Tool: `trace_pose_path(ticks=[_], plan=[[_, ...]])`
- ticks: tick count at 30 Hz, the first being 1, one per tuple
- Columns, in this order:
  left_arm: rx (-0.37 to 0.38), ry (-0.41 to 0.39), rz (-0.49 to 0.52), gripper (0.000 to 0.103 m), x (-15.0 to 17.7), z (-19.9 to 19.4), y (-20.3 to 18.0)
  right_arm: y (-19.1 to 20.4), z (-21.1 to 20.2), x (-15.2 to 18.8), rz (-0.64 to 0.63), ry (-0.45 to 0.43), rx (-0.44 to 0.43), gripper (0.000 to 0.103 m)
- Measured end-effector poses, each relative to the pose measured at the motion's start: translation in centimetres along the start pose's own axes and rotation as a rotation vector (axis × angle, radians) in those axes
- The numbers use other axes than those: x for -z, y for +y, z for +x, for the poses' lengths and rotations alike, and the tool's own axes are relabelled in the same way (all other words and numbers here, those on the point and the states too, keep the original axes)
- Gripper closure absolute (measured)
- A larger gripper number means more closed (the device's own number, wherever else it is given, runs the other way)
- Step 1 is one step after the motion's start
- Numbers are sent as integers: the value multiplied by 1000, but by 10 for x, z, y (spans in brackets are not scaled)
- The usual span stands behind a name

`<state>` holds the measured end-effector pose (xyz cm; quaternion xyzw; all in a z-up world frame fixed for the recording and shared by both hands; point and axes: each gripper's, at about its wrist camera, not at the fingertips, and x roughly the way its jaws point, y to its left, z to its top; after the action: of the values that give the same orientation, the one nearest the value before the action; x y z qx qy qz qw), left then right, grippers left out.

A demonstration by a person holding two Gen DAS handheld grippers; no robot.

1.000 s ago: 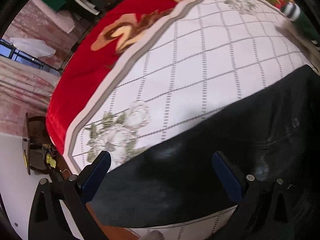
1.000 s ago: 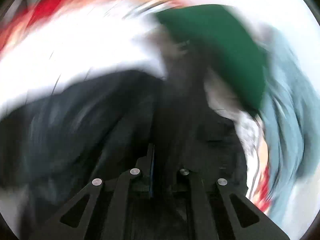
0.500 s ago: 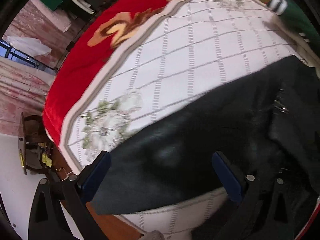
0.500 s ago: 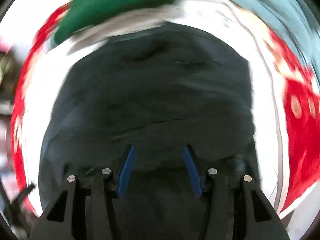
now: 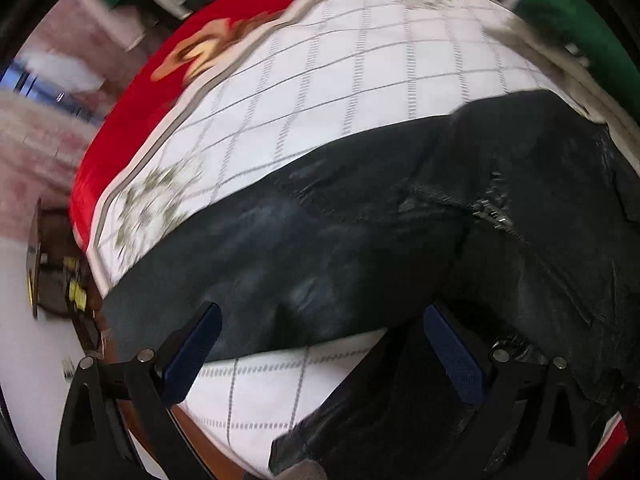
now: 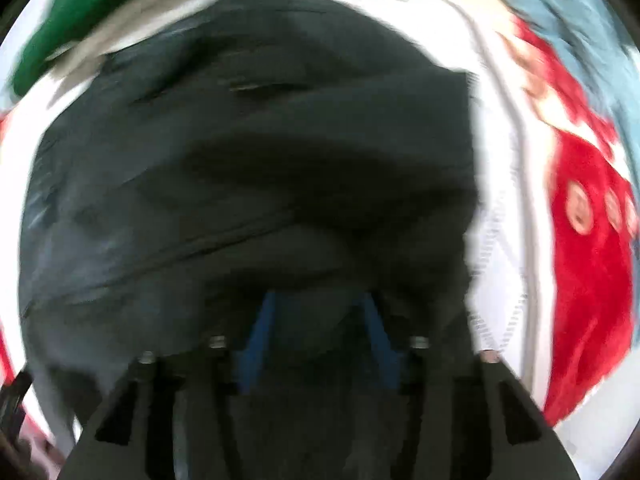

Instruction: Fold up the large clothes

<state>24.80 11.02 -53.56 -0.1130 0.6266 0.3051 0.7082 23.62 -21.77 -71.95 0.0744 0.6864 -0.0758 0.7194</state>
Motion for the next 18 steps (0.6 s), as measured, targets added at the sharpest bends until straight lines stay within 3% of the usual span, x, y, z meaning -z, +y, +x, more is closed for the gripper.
trace_pose_path(ticks=[4,6,8,10,13,18], plan=[[-35,53,-133,0,24,6,40,66,-3,37,-298,-8,-67,49],[-44,84,-200,0,36,11,62,102,13,58,-448,3,-51,49],[-58,109,-272,0,50,19,86,121,29,68,-503,-37,21,49],[-56,129,-334,0,59,26,107,128,40,67,-463,-64,46,49],[19,167,-464,0,72,42,138,138,35,74,-426,-41,48,49],[317,239,-838,0,98,84,191,96,17,98,-376,6,-56,48]])
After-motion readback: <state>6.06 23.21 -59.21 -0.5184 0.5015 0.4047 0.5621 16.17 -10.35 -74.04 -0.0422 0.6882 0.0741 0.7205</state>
